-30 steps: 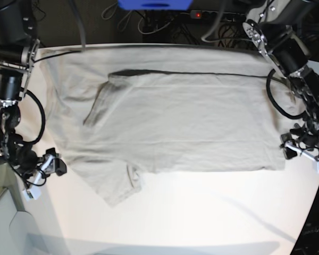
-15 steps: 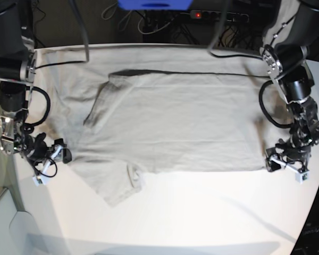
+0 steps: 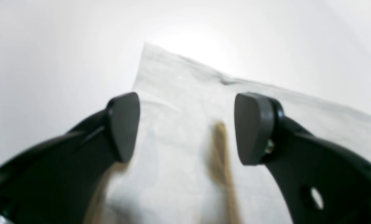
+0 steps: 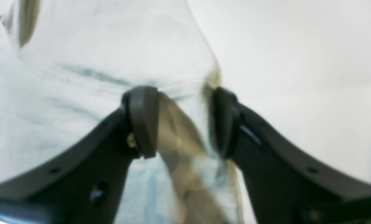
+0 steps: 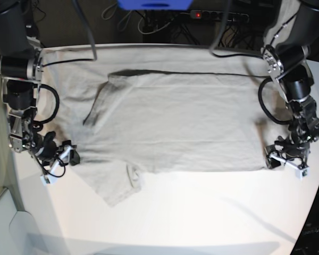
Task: Layout the t-shirt on the table in an organized manner, then fold the t-shirt properly
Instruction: 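Release and move both grippers to the shirt's hem corners, then grasp, then lift the hem with both grippers and fold it toward the folded edge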
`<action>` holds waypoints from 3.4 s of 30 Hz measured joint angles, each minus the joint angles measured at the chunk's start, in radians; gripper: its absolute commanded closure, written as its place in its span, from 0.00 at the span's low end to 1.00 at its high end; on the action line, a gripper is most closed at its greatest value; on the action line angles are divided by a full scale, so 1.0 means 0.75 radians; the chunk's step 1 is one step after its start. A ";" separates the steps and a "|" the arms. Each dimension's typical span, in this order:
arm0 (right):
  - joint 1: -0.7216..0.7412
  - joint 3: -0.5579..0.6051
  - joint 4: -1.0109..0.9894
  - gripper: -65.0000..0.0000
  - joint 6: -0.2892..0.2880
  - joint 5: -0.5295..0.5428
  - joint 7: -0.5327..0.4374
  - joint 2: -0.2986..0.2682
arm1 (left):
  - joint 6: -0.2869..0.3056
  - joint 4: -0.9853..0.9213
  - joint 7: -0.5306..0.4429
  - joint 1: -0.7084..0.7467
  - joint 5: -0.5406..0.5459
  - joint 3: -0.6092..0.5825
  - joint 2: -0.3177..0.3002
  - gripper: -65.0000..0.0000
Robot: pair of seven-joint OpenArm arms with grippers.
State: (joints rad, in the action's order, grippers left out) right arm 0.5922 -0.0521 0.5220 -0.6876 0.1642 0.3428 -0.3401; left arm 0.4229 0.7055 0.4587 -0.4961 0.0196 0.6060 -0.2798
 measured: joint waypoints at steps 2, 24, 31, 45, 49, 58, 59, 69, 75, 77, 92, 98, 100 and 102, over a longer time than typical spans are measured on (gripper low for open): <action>0.001 0.000 0.002 0.63 0.000 -0.001 0.001 0.008 | 0.000 0.000 0.001 0.004 -0.001 0.000 -0.001 0.29; 0.000 0.001 0.001 0.64 -0.001 0.005 0.001 0.014 | 0.000 -0.337 -0.336 -0.023 0.024 -0.002 -0.085 0.29; -0.023 0.001 0.008 0.66 0.000 0.023 -0.022 0.013 | -0.011 -0.345 -0.372 -0.024 0.035 -0.221 -0.092 0.52; -0.045 -0.006 0.090 1.00 -0.004 0.006 0.053 0.002 | -0.003 -0.292 -0.224 -0.037 0.075 -0.269 -0.081 0.99; -0.121 -0.007 0.263 1.00 -0.005 -0.018 0.160 -0.017 | 0.006 -0.127 0.005 0.009 0.131 -0.218 -0.070 0.99; -0.429 -0.114 0.915 1.00 -0.005 -0.018 0.343 -0.003 | 0.020 0.262 0.267 0.163 0.160 -0.120 -0.048 0.99; -0.461 -0.115 0.984 1.00 -0.006 -0.020 0.361 -0.001 | 0.024 0.290 0.293 0.167 0.161 -0.098 -0.048 0.99; -0.773 -0.182 1.535 1.00 -0.010 -0.015 0.422 -0.009 | 0.024 0.666 0.547 0.273 0.159 0.003 -0.014 0.99; -0.969 -0.208 1.749 1.00 -0.011 -0.015 0.417 -0.007 | 0.026 0.902 0.638 0.422 0.161 0.000 0.012 0.99; -1.029 -0.218 1.803 1.00 -0.011 -0.022 0.425 -0.008 | 0.025 0.966 0.660 0.489 0.159 0.001 0.013 0.99; -1.290 -0.378 1.916 1.00 -0.011 -0.017 0.406 0.111 | 0.031 1.297 0.837 0.676 0.170 0.114 0.075 0.99; -1.364 -0.371 1.916 1.00 -0.011 -0.016 0.402 0.133 | 0.031 1.359 0.856 0.742 0.169 0.108 0.083 0.99; -1.394 -0.369 1.916 1.00 -0.011 -0.015 0.407 0.140 | 0.031 1.359 0.860 0.768 0.166 0.109 0.086 0.99; -1.412 -0.369 1.916 1.00 -0.011 -0.020 0.408 0.140 | 0.031 1.358 0.844 0.801 0.168 0.110 0.084 0.99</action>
State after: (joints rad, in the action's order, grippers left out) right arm -0.4671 -0.3286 1.9591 -0.6956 0.1490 0.6487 -0.2352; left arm 0.4458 1.7241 1.0916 0.1047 0.1459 0.6884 -0.2165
